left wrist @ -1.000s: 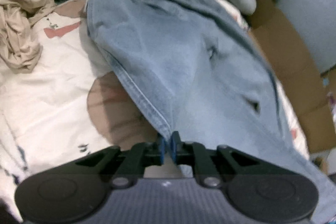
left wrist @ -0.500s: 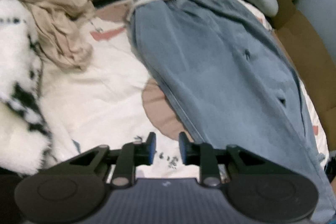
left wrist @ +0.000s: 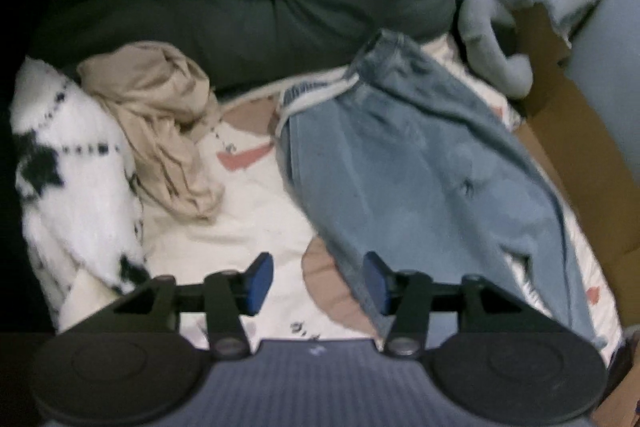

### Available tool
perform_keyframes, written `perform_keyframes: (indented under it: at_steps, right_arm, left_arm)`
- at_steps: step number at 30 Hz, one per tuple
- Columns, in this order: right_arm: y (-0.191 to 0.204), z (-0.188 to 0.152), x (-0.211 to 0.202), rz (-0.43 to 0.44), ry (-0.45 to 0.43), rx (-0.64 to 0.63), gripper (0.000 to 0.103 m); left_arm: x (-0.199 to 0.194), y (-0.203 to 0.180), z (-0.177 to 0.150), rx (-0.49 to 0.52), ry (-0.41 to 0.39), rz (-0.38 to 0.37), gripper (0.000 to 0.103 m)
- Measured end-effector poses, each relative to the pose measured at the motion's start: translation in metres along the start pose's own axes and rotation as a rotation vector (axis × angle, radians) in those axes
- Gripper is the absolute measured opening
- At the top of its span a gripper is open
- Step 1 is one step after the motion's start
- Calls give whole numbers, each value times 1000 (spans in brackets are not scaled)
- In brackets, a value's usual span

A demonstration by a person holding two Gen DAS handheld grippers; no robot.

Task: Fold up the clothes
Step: 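Open both grippers and release the jeans on the duvet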

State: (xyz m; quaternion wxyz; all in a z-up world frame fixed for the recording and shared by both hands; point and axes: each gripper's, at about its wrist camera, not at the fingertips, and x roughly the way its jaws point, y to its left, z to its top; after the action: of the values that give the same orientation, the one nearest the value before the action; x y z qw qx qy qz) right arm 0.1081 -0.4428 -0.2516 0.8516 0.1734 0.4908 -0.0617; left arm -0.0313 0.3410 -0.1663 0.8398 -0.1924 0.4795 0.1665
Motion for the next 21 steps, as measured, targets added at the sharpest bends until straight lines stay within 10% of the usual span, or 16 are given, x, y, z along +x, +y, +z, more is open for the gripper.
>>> perform_keyframes:
  at_steps: [21]
  right_arm:
    - [116, 19, 97, 6, -87, -219, 25]
  left_arm:
    - [112, 14, 31, 10, 13, 43, 55]
